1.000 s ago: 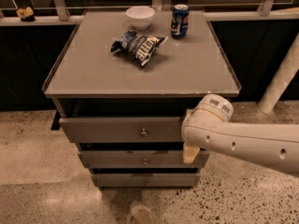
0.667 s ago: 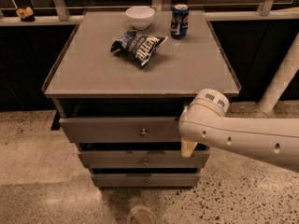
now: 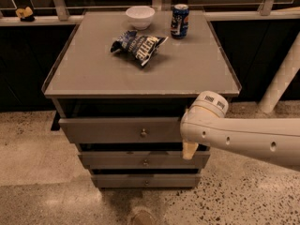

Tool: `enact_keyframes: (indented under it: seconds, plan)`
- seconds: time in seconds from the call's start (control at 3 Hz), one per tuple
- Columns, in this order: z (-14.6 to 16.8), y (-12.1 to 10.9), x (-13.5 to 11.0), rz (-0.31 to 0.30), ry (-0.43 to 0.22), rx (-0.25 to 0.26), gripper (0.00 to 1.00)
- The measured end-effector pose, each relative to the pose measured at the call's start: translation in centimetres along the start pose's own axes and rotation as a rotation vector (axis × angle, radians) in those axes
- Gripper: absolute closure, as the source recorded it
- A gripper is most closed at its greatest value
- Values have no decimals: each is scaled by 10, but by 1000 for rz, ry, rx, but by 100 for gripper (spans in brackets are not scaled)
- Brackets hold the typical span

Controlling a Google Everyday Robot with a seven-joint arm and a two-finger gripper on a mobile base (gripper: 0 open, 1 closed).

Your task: Open top drawer

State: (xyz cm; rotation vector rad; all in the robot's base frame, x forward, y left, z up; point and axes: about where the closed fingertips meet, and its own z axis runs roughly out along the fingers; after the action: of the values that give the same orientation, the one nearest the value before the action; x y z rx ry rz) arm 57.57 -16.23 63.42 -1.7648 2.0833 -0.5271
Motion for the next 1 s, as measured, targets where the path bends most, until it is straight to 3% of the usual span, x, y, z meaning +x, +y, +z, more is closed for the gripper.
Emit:
enact_keyframes:
  seconds: [0.33,0.67,1.0]
  plan:
    - [29,5,11,14,24,-37,0]
    - [29,5,11,14,24,-37,0]
    - [29,5,11,14,24,-37,15]
